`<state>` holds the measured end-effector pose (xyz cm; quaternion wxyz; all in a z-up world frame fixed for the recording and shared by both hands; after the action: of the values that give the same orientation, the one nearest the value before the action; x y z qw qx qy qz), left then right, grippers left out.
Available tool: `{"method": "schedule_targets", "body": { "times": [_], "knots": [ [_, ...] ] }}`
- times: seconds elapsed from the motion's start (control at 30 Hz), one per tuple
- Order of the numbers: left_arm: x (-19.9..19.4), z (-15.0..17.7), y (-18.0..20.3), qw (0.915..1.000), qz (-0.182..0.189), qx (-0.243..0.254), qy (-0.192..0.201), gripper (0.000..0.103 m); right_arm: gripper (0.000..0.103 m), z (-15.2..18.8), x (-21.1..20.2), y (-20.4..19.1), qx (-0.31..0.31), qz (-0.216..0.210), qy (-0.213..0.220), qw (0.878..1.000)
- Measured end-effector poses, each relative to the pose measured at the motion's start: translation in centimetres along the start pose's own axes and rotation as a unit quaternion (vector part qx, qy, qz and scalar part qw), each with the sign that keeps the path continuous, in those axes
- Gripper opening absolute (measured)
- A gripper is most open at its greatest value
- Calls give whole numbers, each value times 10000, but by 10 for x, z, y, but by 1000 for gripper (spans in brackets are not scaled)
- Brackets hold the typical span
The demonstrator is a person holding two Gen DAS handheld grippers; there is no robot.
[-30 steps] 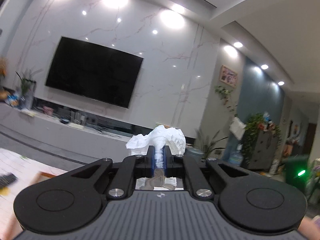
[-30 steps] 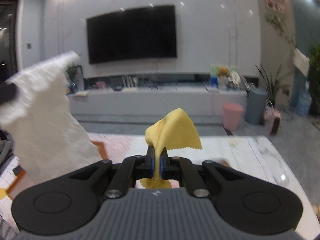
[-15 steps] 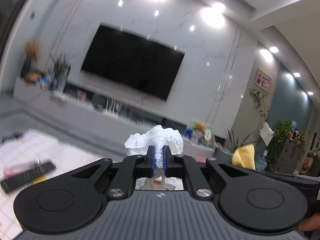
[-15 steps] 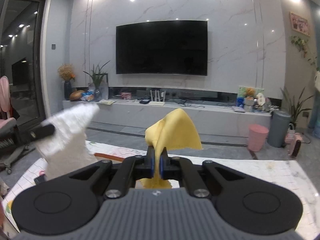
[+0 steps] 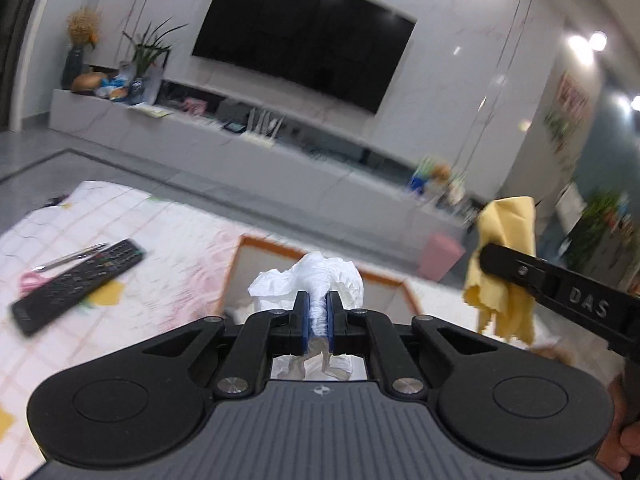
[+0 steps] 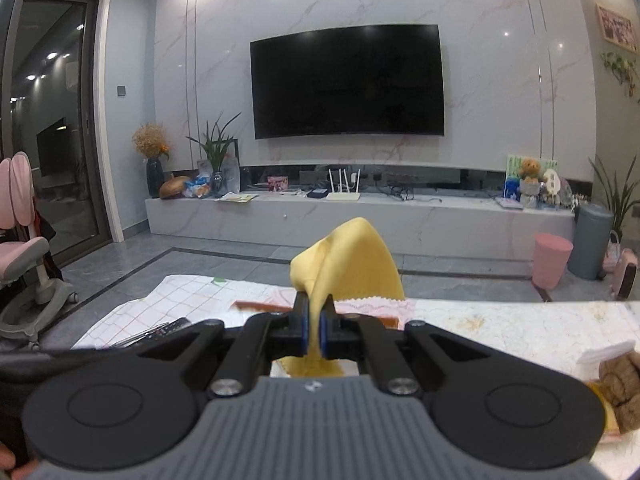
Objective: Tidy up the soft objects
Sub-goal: 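Carry the white tissue and yellow cloth with both grippers over the box, then lower the white tissue into the box and open the left gripper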
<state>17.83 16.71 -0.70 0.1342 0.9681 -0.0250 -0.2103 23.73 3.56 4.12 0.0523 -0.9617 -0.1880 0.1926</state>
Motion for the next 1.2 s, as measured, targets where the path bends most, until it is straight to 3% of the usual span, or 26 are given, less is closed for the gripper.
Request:
{"method": "schedule_targets", "body": {
  "times": [0.2, 0.4, 0.5, 0.7, 0.87, 1.13, 1.2],
  "knots": [
    [12, -1, 4, 10000, 46, 12, 50, 9, 2, 4, 0, -9, -201, 27, 338, 9992],
    [41, 2, 0, 9990, -48, -51, -448, 9, 2, 16, 17, -5, -288, 16, -19, 9996],
    [47, 6, -7, 9973, -144, -24, -718, 9, 2, 13, 32, 1, -406, 67, -409, 9983],
    [52, 11, -16, 9956, -254, -196, -886, 9, 2, 4, 52, 19, -666, 95, -1043, 9923],
    [53, 10, -6, 9960, -422, 111, -780, 13, 2, 11, 52, 20, -823, 106, -1153, 9899],
    [66, 22, 10, 9903, -729, 654, -982, 14, 2, 31, 64, 14, -846, 195, -1150, 9896],
    [68, 24, 12, 9880, -771, 798, -1071, 9, 2, 34, 69, 12, -899, 239, -1175, 9887]
  ]
}}
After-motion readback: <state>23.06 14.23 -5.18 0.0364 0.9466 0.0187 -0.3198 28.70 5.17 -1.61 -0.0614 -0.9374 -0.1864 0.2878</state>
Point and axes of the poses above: each gripper's, at about its wrist camera, not at the fingertips, and x roughly the way its jaws point, y to its right, z to its underside, the point moved 4 cm from there along x, roughly the way its jaws point, and after that the axes turned 7 degrees about x, right-handed, at the moved point
